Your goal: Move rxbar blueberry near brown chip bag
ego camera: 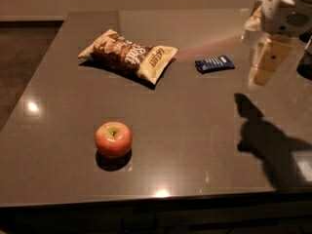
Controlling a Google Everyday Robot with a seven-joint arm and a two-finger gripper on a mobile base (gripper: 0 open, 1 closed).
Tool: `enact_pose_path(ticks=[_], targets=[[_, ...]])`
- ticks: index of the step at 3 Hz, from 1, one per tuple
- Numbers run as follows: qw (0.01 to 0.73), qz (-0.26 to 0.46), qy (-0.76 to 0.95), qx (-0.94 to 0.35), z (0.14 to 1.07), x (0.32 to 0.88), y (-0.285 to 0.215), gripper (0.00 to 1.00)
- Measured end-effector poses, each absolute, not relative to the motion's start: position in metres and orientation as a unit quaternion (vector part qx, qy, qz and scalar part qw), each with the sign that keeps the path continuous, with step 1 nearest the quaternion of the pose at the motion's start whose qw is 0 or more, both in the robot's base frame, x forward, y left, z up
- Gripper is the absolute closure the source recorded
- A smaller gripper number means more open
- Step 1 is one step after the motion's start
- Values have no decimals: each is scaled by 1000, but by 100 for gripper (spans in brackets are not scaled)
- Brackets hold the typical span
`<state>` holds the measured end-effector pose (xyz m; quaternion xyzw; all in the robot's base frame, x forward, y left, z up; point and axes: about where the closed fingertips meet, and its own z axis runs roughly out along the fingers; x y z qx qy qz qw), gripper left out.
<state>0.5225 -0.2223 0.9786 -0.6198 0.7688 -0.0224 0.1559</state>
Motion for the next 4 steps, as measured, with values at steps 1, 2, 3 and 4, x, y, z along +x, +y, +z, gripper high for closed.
enact_pose_path(ticks=[1,2,3,4], targets=[[152,-19,757,-635,972,583,-227,0],[146,-28,744,-651,961,621,-230,0],[133,-40,734,-665,943,647,-237,0],[121,-49,720,-681,927,664,-241,0]])
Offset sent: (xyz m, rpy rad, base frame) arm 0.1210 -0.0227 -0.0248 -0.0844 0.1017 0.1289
